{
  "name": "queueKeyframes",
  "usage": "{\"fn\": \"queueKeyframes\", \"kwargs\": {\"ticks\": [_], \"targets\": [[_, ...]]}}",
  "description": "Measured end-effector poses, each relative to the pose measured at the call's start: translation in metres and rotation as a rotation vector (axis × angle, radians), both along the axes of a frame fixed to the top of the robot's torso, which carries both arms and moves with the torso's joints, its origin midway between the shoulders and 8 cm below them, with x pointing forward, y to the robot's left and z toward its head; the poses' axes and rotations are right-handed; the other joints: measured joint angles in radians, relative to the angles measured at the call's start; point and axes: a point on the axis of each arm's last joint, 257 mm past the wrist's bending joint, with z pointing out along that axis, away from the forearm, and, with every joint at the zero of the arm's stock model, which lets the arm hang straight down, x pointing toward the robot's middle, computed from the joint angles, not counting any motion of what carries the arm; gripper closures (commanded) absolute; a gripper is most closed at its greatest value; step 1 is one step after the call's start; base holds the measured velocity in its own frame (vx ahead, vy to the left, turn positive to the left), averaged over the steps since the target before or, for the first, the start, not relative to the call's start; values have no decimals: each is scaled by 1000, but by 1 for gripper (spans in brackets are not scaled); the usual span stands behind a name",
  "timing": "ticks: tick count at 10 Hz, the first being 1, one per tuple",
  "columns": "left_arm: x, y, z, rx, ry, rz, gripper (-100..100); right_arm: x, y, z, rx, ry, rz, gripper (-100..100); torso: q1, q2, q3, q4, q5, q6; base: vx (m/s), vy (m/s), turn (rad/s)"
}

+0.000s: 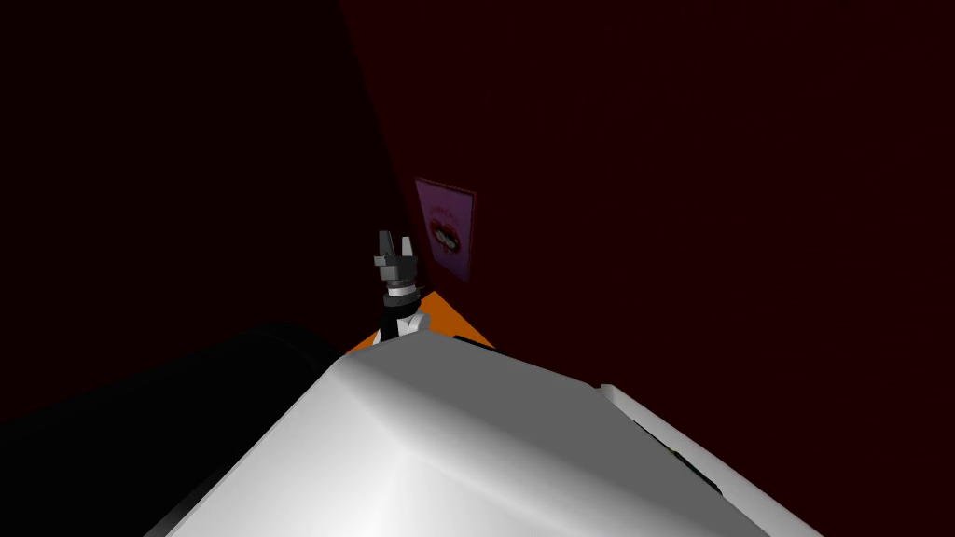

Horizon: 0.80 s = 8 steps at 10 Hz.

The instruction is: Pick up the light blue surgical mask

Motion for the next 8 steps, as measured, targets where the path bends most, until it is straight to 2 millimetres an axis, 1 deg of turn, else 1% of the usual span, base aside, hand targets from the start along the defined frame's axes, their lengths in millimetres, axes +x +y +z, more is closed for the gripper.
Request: {"fn": "queueKeyframes", "kwargs": {"ticks": [2, 3, 4, 6, 8], "targets": [[0, 0, 0, 0, 0, 0, 0, 8, 5, 0, -5, 15, 17, 100, 2, -1, 0, 0, 0, -2, -2, -4, 33], [0, 0, 0, 0, 0, 0, 0, 10, 9, -1, -2, 10, 5, 100, 3, -1, 0, 0, 0, -1, -16, -50, -361], [0, 0, 0, 0, 0, 0, 0, 27, 7, 0, -9, 5, 32, 100, 0, 0, 0, 0, 0, 1, -17, -62, -192], [0, 0, 0, 0, 0, 0, 0, 41, 5, 7, -37, 22, 75, 100, 0, -1, 0, 0, -1, -3, -8, -24, 28], [0, 0, 0, 0, 0, 0, 0, 46, 14, 6, -32, 18, 80, 100, 3, -1, 0, 0, 0, -2, 2, 4, -5]]}}
